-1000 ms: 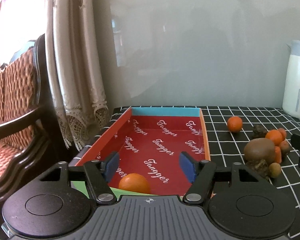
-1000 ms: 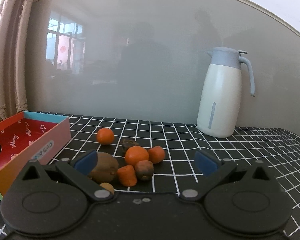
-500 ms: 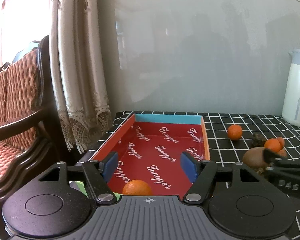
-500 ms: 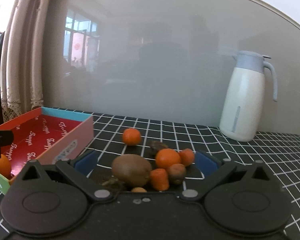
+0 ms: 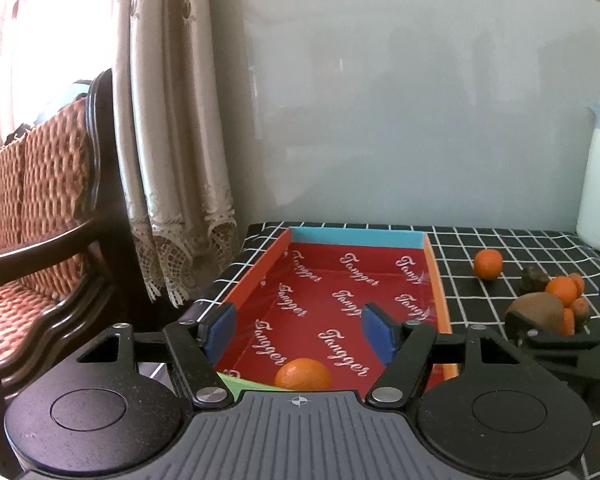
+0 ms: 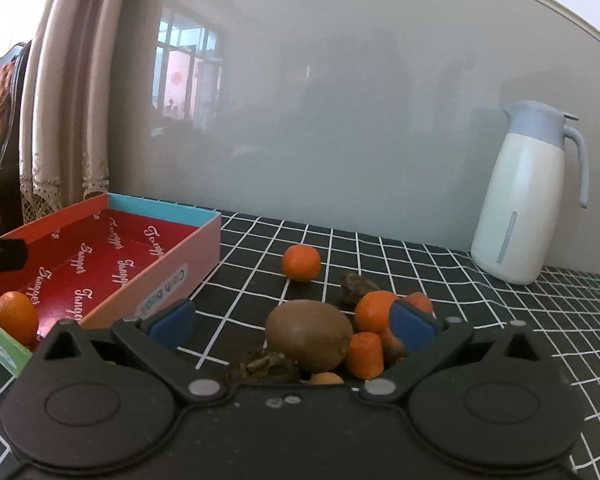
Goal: Organize fruits
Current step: 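Reach the right tool to the brown kiwi and close on it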
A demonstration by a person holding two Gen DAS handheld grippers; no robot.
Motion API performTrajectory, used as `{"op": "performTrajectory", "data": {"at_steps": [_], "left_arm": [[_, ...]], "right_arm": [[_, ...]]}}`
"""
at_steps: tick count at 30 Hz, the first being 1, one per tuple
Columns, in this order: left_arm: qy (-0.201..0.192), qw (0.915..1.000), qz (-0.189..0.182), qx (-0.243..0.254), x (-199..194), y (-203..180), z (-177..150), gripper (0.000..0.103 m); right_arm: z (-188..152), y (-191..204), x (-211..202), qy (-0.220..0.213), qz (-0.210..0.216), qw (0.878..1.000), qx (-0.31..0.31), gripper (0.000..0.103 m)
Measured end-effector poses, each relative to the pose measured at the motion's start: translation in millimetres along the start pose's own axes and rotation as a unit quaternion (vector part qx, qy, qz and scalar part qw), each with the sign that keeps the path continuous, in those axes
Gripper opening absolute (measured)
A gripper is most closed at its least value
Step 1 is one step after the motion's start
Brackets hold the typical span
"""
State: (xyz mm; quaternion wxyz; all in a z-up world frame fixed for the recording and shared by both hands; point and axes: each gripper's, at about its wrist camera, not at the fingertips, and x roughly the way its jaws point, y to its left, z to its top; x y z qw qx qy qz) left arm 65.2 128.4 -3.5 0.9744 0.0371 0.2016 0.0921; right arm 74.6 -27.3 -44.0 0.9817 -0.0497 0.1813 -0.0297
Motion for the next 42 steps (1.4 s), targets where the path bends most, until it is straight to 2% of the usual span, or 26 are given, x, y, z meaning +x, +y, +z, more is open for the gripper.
{"op": "performTrajectory", "data": {"at_steps": [4,6,9,13,17,23,33,42], "left_arm": [[0.007,1.0000,0.005,-0.004,5.0,5.6,-2.0,0.069],[0.008,0.9999,0.007,-0.008,7.2,9.5,-1.2,0.069],[0.010,0.9999,0.008,-0.011,11.4,13.6,-0.4,0.069],[0.019,0.9997,0.010,-0.008,19.2,15.2,0.9,0.069],[0.029,0.9992,0.018,-0.018,27.1,17.1,2.5,0.069],[0.033,0.9991,0.021,-0.019,32.0,18.6,3.0,0.069],[0.035,0.9987,0.022,-0.031,30.7,28.1,2.2,0.069],[0.024,0.9983,0.035,-0.040,24.2,45.7,1.9,0.069]], "right_arm": [[0.0,-1.6,14.6,0.020,-0.009,1.000,0.010,0.098],[-0.1,-3.2,24.4,0.039,-0.004,0.999,0.016,0.089],[1.3,-5.8,32.1,0.044,-0.006,0.999,0.026,0.085],[1.6,-7.2,45.4,0.075,-0.007,0.997,0.029,0.078],[1.0,-0.2,52.9,0.094,-0.013,0.995,0.006,0.078],[1.3,2.1,60.9,0.105,-0.028,0.994,-0.016,0.062],[4.1,-4.1,48.8,0.082,-0.015,0.997,0.001,0.061],[28.5,13.3,8.8,0.014,0.016,1.000,0.002,0.061]]}}
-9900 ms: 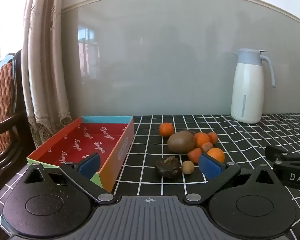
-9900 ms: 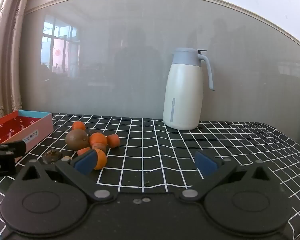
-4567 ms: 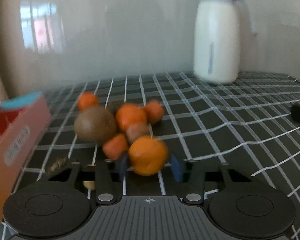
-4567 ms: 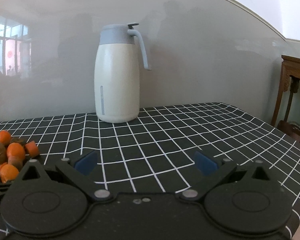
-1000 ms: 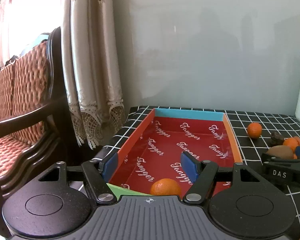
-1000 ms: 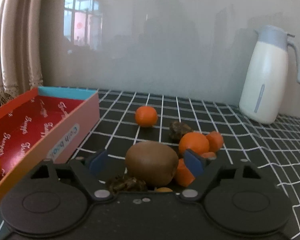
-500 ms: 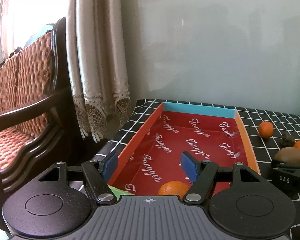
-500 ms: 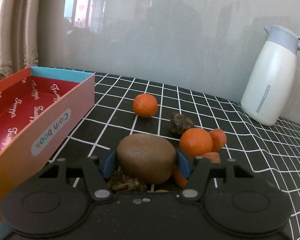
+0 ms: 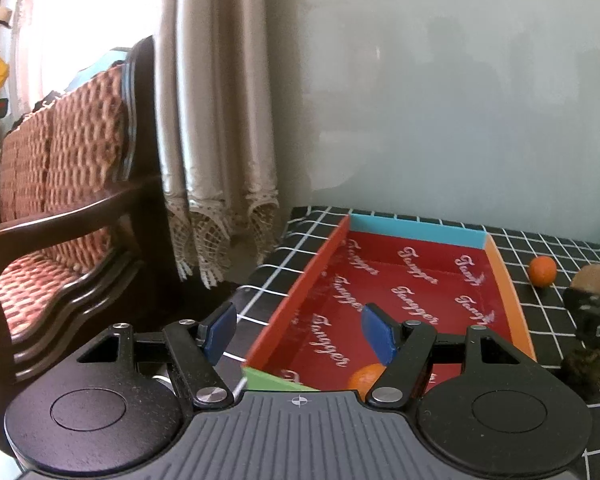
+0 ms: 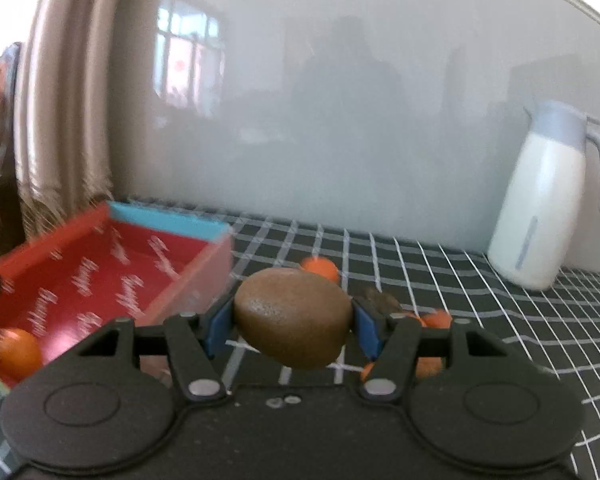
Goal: Organize fruits
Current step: 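Reach the right tool to the brown kiwi and close on it, then carry the kiwi with the right tool into the red box and release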
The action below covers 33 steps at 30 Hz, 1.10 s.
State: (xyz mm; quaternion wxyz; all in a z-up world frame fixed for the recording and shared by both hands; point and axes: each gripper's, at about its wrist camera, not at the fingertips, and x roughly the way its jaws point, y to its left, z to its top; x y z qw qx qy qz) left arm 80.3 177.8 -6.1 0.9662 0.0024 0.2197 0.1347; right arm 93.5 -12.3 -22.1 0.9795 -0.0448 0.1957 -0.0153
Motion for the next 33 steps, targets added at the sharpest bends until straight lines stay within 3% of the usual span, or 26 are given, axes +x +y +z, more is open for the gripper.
{"op": "performTrajectory", "data": {"at_steps": [7,14,22,24,28,33], "left_arm": [[-0.003,0.9998,0.021,-0.006,-0.4,26.5,0.0,0.069],[0.001,0.9988,0.046,-0.012,1.1,59.2,-2.5,0.069],[0.003,0.9983,0.057,-0.010,1.9,73.9,-4.9,0.069],[0.002,0.9983,0.057,-0.010,1.7,74.1,-4.7,0.069],[-0.003,0.9987,0.051,-0.008,0.8,69.2,-3.9,0.072],[-0.015,0.9990,0.042,-0.005,-5.9,55.6,-2.4,0.079]], "right_arm": [[15.2,41.3,-30.1,-0.054,0.064,0.996,-0.017,0.061],[4.5,91.6,-17.5,-0.017,0.116,0.992,-0.052,0.061],[-0.5,97.8,0.8,0.031,0.121,0.992,-0.021,0.063],[-3.7,99.2,-7.4,0.010,0.108,0.994,-0.029,0.081],[-0.2,86.0,-27.1,-0.038,0.098,0.994,-0.023,0.080],[7.1,43.8,-45.3,-0.098,0.048,0.994,0.021,0.081]]}}
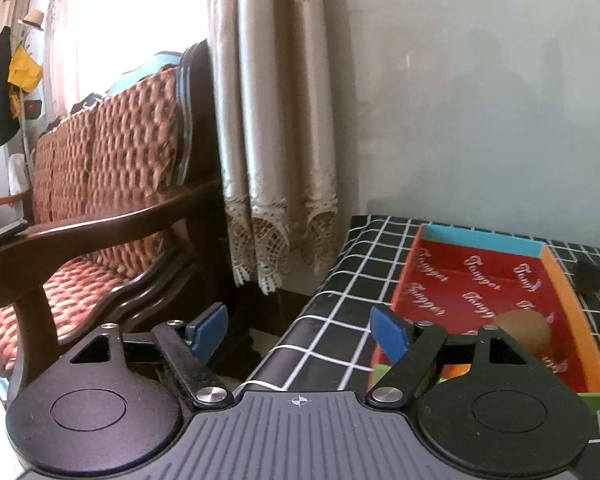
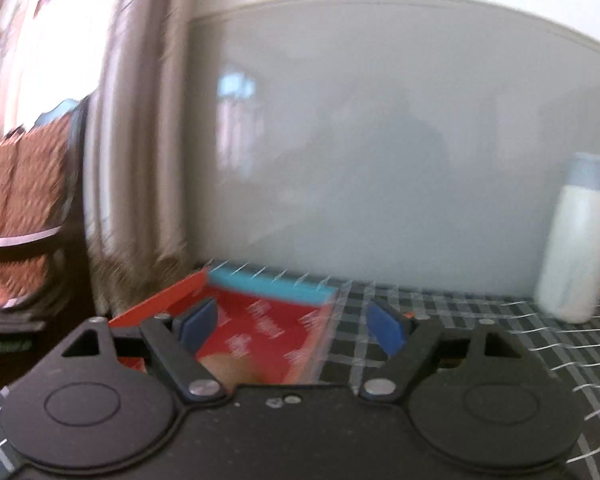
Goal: Organize fruits
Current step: 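Carry the kiwi with the right tool into the red box and release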
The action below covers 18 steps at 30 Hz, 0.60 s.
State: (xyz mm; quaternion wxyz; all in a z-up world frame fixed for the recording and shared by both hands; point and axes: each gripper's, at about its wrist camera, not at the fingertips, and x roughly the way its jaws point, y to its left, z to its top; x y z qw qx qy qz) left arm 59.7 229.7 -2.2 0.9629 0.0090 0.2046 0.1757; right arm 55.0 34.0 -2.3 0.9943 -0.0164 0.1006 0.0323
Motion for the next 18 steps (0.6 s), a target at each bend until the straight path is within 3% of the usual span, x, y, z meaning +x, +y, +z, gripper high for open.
{"op": "performTrajectory", "data": {"at_steps": [10,15,18], "left_arm": [[-0.020,0.9989,-0.037,0.021,-20.1,-44.6,3.0,0.091],[-0.026,0.9968,-0.066,0.037,-31.8,-74.5,1.7,0.093],[-0.032,0.9950,-0.079,0.052,-38.6,-91.8,-0.9,0.100]], "right_arm": [[5.7,-87.3,-16.2,-0.029,-0.091,0.992,0.082,0.081],[2.4,-109.3,-25.1,-0.027,-0.107,0.990,0.089,0.081],[2.3,-116.7,-30.3,-0.026,-0.113,0.989,0.089,0.081]]}}
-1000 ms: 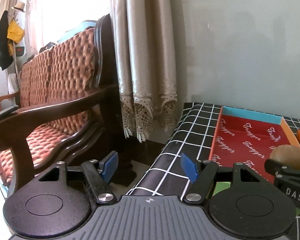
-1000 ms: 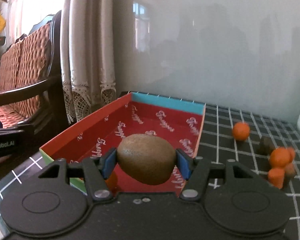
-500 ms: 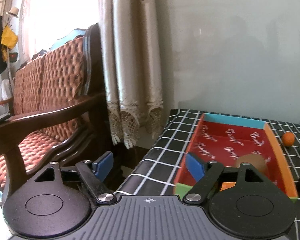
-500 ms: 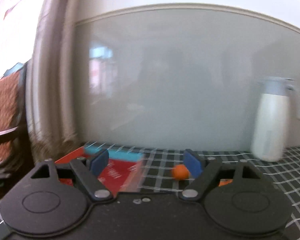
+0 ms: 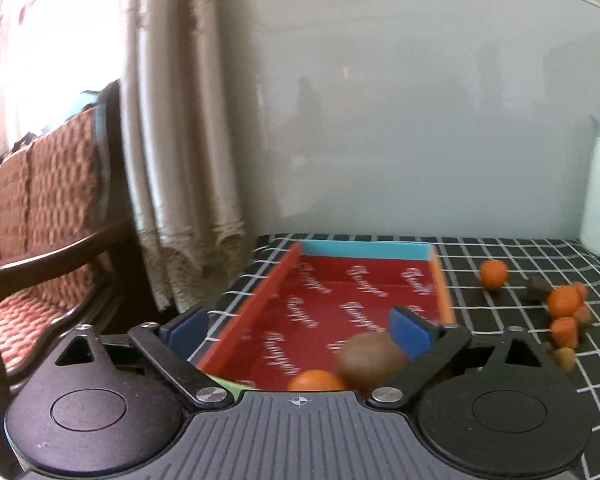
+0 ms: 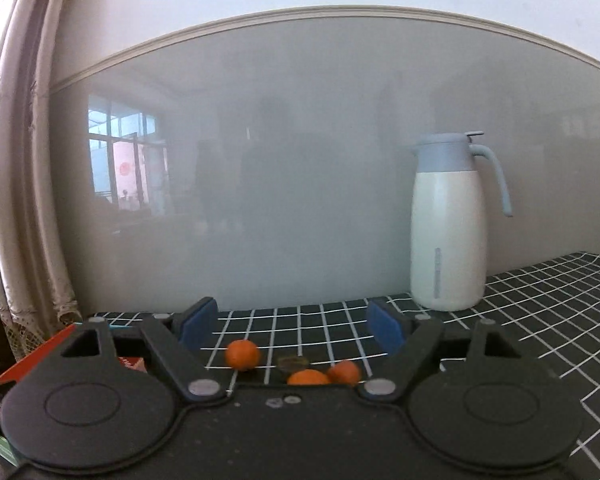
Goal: Organize fruits
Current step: 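Carry the kiwi with the right tool into the red box and release, then move the left tool back over the fruit pile toward a mandarin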
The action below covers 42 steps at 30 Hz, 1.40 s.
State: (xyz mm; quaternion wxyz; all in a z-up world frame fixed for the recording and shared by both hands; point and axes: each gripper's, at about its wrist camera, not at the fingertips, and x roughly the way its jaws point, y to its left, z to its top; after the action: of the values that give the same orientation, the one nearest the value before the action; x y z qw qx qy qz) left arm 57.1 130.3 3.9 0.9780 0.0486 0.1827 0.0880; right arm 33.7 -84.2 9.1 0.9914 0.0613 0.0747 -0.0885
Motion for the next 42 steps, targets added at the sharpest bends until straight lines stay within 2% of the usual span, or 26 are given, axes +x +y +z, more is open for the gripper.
{"op": "performTrajectory", "data": {"at_steps": [1,15,29,42], "left_arm": [[-0.002,1.0000,-0.005,0.004,-1.7,-6.0,-0.2,0.103],[-0.010,0.9980,-0.054,0.032,-13.5,-66.3,1.7,0.103],[-0.005,0.9932,-0.104,0.053,-13.9,-120.7,-4.1,0.103],[0.031,0.9884,-0.130,0.072,-7.7,-144.8,-19.0,0.103]], "right_arm": [[0.2,-3.5,-0.4,0.001,-0.002,1.000,0.001,0.081],[5.0,-48.8,-6.2,0.001,-0.034,0.999,0.010,0.081],[4.4,-75.7,-4.8,0.014,-0.044,0.999,0.003,0.081],[4.6,-92.2,-4.3,0.021,-0.054,0.998,-0.001,0.083]]}}
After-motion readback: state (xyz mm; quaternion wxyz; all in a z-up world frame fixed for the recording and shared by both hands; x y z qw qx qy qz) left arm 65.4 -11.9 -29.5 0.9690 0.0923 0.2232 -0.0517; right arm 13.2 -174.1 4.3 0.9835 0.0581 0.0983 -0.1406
